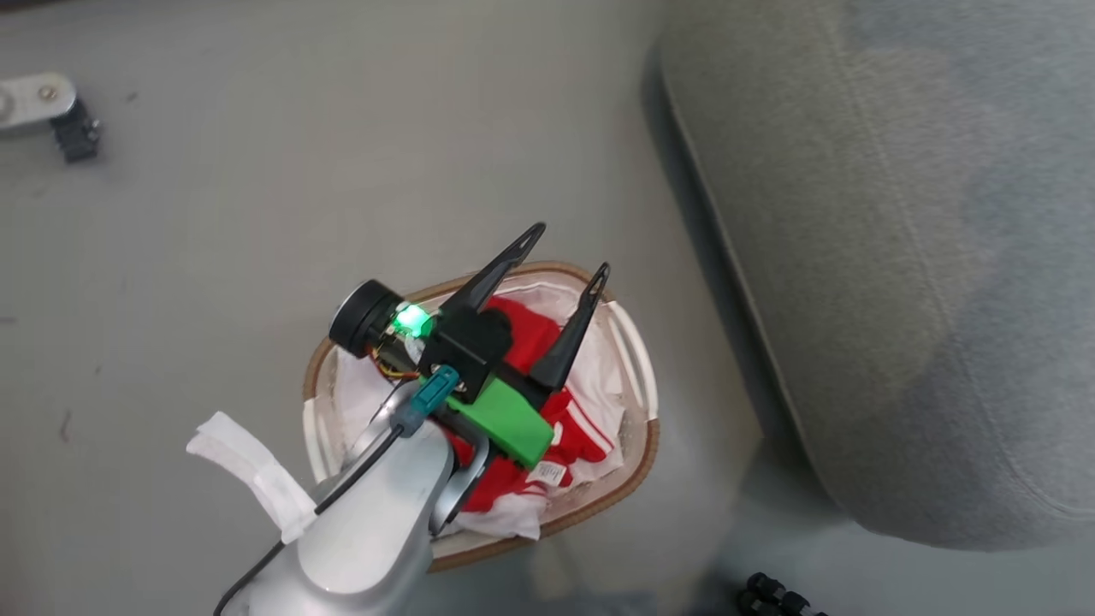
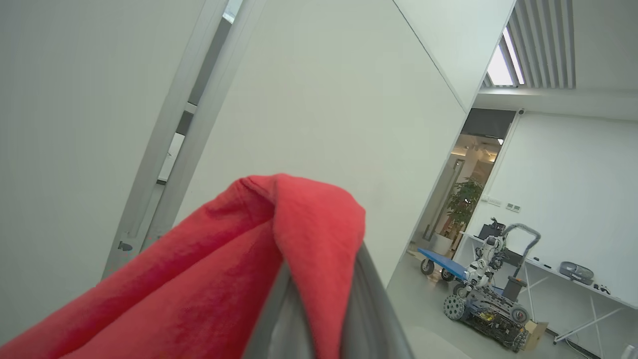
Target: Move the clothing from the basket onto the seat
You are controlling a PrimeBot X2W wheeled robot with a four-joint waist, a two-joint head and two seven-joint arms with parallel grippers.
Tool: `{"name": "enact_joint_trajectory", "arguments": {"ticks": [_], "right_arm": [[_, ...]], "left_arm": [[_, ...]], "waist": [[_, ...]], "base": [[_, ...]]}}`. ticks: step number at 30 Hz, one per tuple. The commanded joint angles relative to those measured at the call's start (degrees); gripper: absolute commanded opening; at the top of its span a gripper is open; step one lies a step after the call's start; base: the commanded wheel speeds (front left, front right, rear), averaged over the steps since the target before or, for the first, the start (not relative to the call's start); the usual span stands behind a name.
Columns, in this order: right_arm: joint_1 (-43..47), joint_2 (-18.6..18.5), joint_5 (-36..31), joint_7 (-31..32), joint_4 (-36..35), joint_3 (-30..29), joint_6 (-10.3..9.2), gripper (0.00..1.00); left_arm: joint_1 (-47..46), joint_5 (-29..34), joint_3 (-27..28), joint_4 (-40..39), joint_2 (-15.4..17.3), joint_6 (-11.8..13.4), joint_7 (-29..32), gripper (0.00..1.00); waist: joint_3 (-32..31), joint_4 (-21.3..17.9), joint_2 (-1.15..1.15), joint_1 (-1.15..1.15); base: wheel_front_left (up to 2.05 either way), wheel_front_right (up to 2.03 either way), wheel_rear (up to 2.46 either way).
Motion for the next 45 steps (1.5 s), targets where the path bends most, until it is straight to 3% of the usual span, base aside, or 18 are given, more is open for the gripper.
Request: {"name": "enact_joint_trajectory", "arguments": {"ticks": [1,7,16,22,23,25,26,37,45], "right_arm": [[-0.7,-0.99,-0.86,-0.02,1.31,-0.69,-0.06,0.0],[-0.05,-6.02,-3.45,-0.02,9.09,-6.15,-0.06,0.0],[5.54,-3.63,-5.6,-0.02,16.86,-10.48,-0.06,0.0],[8.6,-1.93,-6.6,-0.02,20.71,-9.88,-0.06,0.0],[9.14,-1.6,-6.59,-0.02,21.21,-9.57,-0.06,0.14],[10.14,-0.79,-6.01,-0.02,21.48,-9.03,-0.06,0.54],[10.77,-0.46,-5.8,-0.02,21.35,-8.62,-0.06,1.0],[21.19,3.17,-2.29,-0.02,17.06,-1.23,-0.06,1.0],[25.88,3.08,-1.45,-0.02,14.28,1.15,-0.06,1.0]], "left_arm": [[-1.24,-0.02,0.22,-0.49,-0.13,-0.07,-0.02,1.0],[-2.43,1.01,0.16,-1.63,-0.13,0.1,-0.02,1.0],[-2.65,0.72,1.46,-1.64,-0.37,0.51,-0.02,1.0],[-2.27,0.92,1.88,-0.85,-0.78,0.41,-0.02,1.0],[-2.07,0.82,2.1,-0.64,-0.8,0.41,-0.02,1.0],[-1.58,0.69,2.58,-0.18,-0.69,0.51,-0.02,1.0],[-1.32,0.68,2.77,0.01,-0.64,0.55,-0.02,1.0],[2.47,-0.98,7.32,-0.26,-1.16,0.93,-0.02,1.0],[7.13,-1.75,12.01,-1.13,-2.22,0.9,-0.02,1.0]], "waist": [[5.54,6.18,0.45,-0.01],[9.17,9.1,0.45,-0.01],[12.07,9.7,0.45,-0.01],[11.51,9.94,0.45,-0.01],[11.25,9.97,0.45,-0.01],[10.61,9.87,0.45,-0.01],[10.25,9.8,0.45,-0.01],[2.78,8.79,0.45,-0.01],[-5.56,9.64,0.45,-0.01]], "base": [[0.0,0.0,0.0],[0.0,0.0,0.0],[0.0,0.0,0.0],[0.0,0.0,0.0],[0.0,0.0,0.0],[0.0,0.0,0.0],[0.0,0.0,0.0],[0.0,0.0,0.0],[0.0,0.0,0.0]]}}
